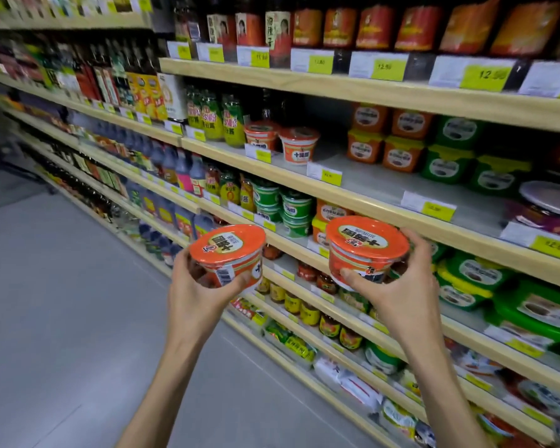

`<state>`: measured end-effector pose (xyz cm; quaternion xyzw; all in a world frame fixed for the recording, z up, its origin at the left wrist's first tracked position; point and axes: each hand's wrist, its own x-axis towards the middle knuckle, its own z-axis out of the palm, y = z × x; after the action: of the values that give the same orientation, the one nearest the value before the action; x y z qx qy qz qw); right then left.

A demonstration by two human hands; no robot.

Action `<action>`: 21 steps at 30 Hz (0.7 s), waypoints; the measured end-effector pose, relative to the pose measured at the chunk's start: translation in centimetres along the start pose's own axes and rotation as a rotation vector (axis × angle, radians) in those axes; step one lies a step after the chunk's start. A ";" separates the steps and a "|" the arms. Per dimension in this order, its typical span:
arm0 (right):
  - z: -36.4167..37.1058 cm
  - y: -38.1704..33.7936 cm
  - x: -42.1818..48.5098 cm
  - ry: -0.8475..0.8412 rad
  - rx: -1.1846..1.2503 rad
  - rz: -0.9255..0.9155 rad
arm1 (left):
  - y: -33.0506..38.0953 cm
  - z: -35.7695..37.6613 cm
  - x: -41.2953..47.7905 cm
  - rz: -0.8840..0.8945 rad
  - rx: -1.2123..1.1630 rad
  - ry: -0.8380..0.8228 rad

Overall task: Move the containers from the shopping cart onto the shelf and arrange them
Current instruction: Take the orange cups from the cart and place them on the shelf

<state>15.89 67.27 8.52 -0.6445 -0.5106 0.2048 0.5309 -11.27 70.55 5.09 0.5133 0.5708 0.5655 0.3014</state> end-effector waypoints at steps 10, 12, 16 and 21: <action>9.7 -3.4 13.4 0.066 0.006 -0.032 | 0.6 3.3 21.2 0.133 0.020 -0.044; 11.0 -4.1 15.0 0.078 0.006 -0.039 | 1.0 4.0 25.1 0.150 0.030 -0.055; 13.5 -4.8 17.2 0.133 0.002 -0.047 | 2.0 6.1 31.9 0.192 0.003 -0.095; 16.3 -5.5 18.9 0.228 -0.012 -0.041 | 1.4 8.9 37.9 0.230 -0.056 -0.175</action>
<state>7.81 91.12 12.92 -0.6563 -0.4611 0.1161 0.5859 -13.71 108.39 13.80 0.6140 0.4637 0.5651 0.2976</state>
